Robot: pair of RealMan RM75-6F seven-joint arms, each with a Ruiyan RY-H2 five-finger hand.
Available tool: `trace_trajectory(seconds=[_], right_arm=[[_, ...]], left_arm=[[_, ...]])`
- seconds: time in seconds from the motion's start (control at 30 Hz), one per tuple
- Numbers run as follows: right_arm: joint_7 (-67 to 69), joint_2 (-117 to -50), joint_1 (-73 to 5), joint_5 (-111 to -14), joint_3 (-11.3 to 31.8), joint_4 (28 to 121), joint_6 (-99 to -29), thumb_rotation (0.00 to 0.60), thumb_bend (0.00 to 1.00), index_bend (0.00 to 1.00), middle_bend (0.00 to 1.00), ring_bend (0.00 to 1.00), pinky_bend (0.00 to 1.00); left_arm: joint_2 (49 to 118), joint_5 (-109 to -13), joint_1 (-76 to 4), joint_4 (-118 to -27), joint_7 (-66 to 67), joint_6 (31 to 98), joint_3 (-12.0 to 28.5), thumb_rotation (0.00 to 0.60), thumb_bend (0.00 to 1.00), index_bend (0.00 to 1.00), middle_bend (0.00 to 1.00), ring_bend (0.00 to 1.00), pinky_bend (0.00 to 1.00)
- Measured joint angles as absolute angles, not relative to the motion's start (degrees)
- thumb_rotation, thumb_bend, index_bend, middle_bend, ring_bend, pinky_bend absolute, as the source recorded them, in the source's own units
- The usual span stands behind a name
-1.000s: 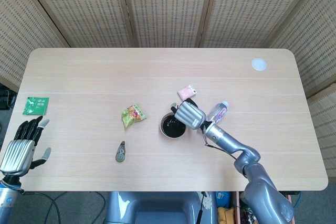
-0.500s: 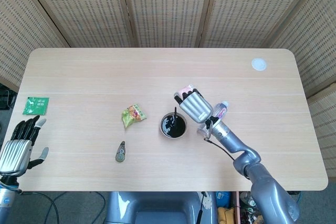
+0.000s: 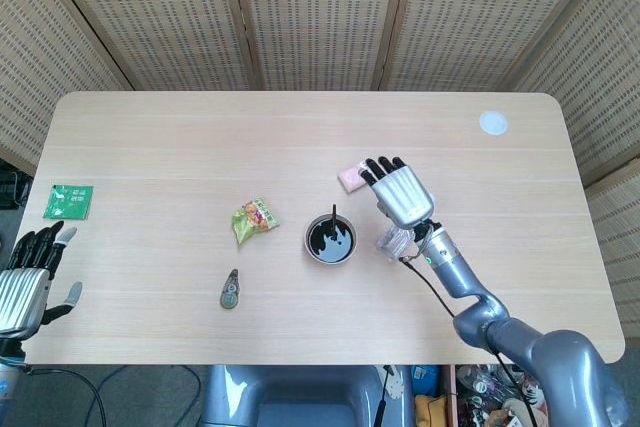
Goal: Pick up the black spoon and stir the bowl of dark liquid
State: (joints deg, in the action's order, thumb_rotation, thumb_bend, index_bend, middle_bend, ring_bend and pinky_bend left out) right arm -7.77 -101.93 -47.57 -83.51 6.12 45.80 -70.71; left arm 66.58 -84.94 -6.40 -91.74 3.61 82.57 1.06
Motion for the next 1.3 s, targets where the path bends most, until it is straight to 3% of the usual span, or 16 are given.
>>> trace_trajectory(seconds=[0.33,0.83,1.3], right_arm=[[-12.59,-91.35,-40.87,-75.82,8.46,63.73,-67.18,0.600,0.24,0.24,0.17,0.09,0.23],[-17.18,-85.78,-30.31,-73.98,6.79,73.80,-75.65,0.600,0.24,0.21,0.16,0.06,0.20],[-16.50,-81.41,-17.79,-78.03,1.32,81.07,-87.21,0.600,0.24,0.21,0.18,0.06,0.20]], left_arm=[[66.21,-85.08,-6.50,-91.38,3.79,82.46,1.15,0.600,0.41,0.00,0.00,0.00,0.00],[66.24,-85.95,-6.36,-91.06,3.60,83.10,1.03,0.600,0.41,0.00,0.00,0.00,0.00],[66.54,-89.58,-2.90,-93.24,4.06,86.32,-2.75,0.600,0.41,0.00,0.00,0.00,0.00]])
